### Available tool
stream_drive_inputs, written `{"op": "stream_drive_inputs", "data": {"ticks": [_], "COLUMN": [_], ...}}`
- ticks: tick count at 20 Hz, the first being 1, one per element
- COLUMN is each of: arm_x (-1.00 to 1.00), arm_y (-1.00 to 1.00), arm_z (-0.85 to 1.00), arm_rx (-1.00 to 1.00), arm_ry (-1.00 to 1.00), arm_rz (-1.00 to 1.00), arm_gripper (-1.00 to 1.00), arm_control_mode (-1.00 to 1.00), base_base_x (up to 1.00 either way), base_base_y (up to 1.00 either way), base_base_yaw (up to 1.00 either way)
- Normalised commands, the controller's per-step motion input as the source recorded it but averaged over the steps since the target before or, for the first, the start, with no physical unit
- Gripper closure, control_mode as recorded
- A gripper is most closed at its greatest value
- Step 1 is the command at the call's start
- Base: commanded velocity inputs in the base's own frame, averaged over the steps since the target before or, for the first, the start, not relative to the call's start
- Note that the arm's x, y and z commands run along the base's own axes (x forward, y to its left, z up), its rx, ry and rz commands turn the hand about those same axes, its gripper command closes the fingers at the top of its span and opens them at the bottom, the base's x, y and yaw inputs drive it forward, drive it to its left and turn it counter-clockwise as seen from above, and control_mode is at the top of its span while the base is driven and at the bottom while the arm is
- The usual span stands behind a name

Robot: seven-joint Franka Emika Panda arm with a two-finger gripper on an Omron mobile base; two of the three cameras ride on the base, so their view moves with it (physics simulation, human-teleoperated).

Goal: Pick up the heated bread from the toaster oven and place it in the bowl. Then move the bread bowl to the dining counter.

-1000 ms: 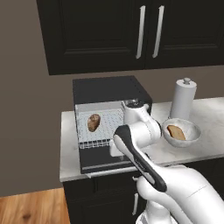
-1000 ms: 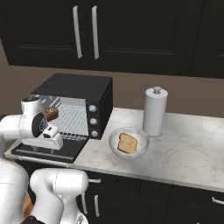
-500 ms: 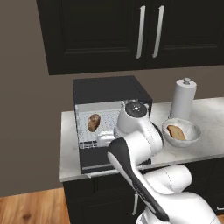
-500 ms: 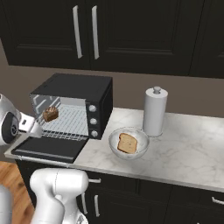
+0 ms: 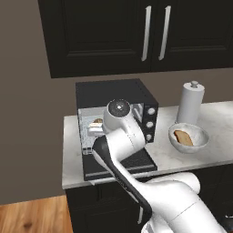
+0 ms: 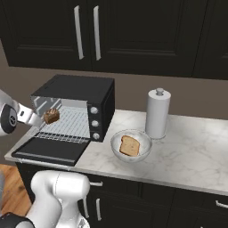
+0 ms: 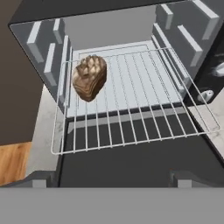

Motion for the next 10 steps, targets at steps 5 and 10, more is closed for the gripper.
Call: {"op": "stream_drive_inputs", "data": {"ticks": [5, 10], "arm_x": [0.44, 0.41], "arm_y": [0.0, 0.02], "arm_z": [-0.07, -0.27], "arm_rx": [0.0, -0.01], "arm_ry": [0.04, 0.01], "arm_rz": [0.0, 0.0], "arm_gripper": [-1.0, -1.0], "arm_control_mode": [-1.0, -1.0], "base_base_x": [0.0, 0.0], "base_base_y": [0.0, 0.0], "base_base_yaw": [0.0, 0.0]}}
